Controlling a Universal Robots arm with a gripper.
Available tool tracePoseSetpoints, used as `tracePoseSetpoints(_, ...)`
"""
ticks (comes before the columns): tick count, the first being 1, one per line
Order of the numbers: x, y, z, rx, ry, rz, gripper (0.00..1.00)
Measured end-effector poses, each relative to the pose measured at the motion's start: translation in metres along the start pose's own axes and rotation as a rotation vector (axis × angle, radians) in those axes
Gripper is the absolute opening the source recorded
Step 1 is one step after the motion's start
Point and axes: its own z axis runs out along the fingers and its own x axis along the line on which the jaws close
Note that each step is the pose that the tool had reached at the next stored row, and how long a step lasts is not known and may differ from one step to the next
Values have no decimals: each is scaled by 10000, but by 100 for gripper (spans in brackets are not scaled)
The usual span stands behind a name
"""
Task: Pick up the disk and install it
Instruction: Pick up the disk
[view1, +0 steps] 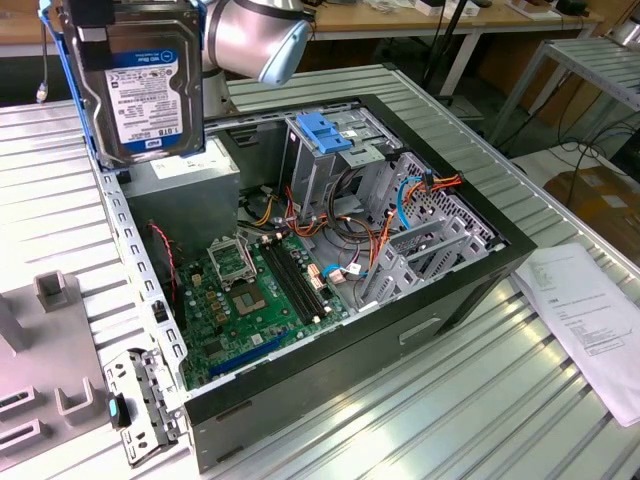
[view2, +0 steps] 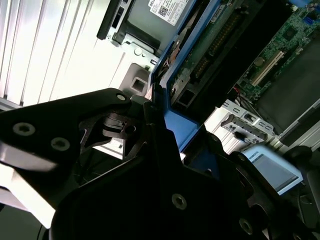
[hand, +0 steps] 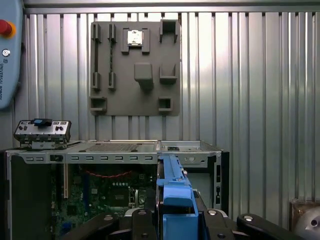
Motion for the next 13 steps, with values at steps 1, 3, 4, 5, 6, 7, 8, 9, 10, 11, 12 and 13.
tracePoseSetpoints(1,0,-28,0,0,0,0,37)
tracePoseSetpoints(3,-1,-77,0,0,0,0,37)
tracePoseSetpoints(4,-1,-98,0,0,0,-1,37)
tracePoseSetpoints(5,-1,-120,0,0,0,0,37)
tracePoseSetpoints(6,-2,-142,1,0,0,0,37)
tracePoseSetpoints(7,-2,-173,1,0,0,0,37)
tracePoseSetpoints(8,-2,-196,1,0,0,0,37)
tracePoseSetpoints(9,-3,-214,1,0,0,0,37)
tracePoseSetpoints(10,-3,-247,1,0,-1,-1,37)
tracePoseSetpoints(11,-3,-283,1,0,0,0,37)
tracePoseSetpoints(12,-4,-300,1,0,0,0,37)
tracePoseSetpoints(13,-4,-329,1,0,0,0,37)
